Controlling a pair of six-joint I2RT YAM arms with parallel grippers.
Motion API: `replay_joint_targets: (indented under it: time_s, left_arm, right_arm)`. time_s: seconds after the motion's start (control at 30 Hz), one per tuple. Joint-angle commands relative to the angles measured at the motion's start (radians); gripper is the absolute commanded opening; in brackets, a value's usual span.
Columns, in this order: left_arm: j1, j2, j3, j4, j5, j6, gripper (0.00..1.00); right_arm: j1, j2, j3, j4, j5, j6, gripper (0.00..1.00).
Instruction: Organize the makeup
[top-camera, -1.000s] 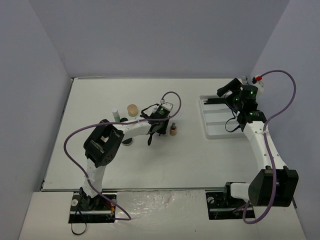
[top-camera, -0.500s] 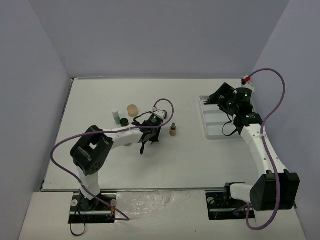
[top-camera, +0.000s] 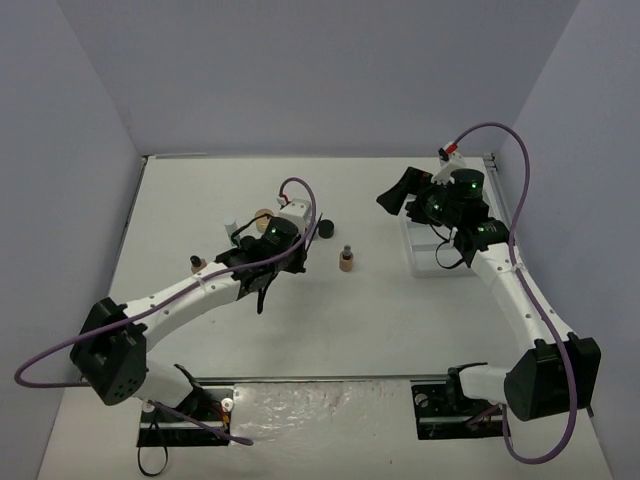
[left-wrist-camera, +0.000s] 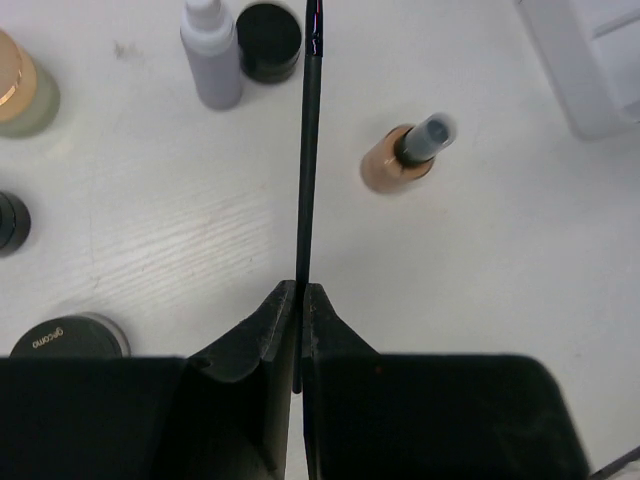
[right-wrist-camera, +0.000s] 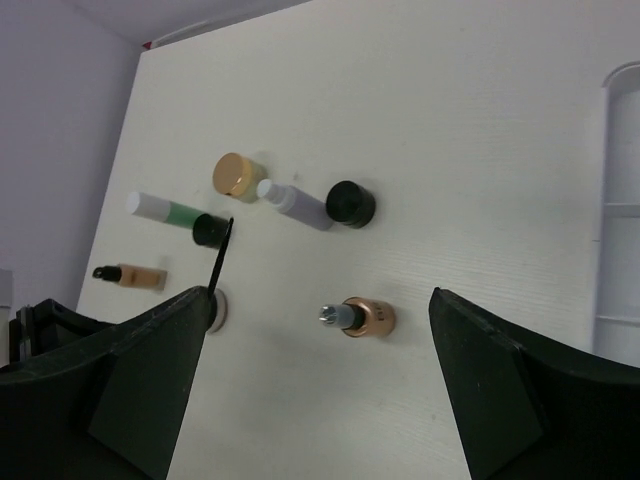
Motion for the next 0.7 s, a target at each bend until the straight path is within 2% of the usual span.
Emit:
replay_joint_targets:
  time_s: [0.0,0.27,0.67]
  left_arm:
    - [-0.01,-0.107,0.032,0.164,0.043,-0.041,0.0]
    - [-0.013,-0.148,0.071,0.27,0.127,-0.118,0.0]
    - [-0.016,-0.141,0.103,0.342,0.16,-0.178,0.0]
  right_arm:
    - [0.079,0.019,0.042,0.167,-0.132,0.068,0.87]
    - [0.196,0.07,-0.005,0.389,-0.105,0.213,0.79]
    - [0.259,0.153,0.023,0.418,-0.103,0.22,0.58]
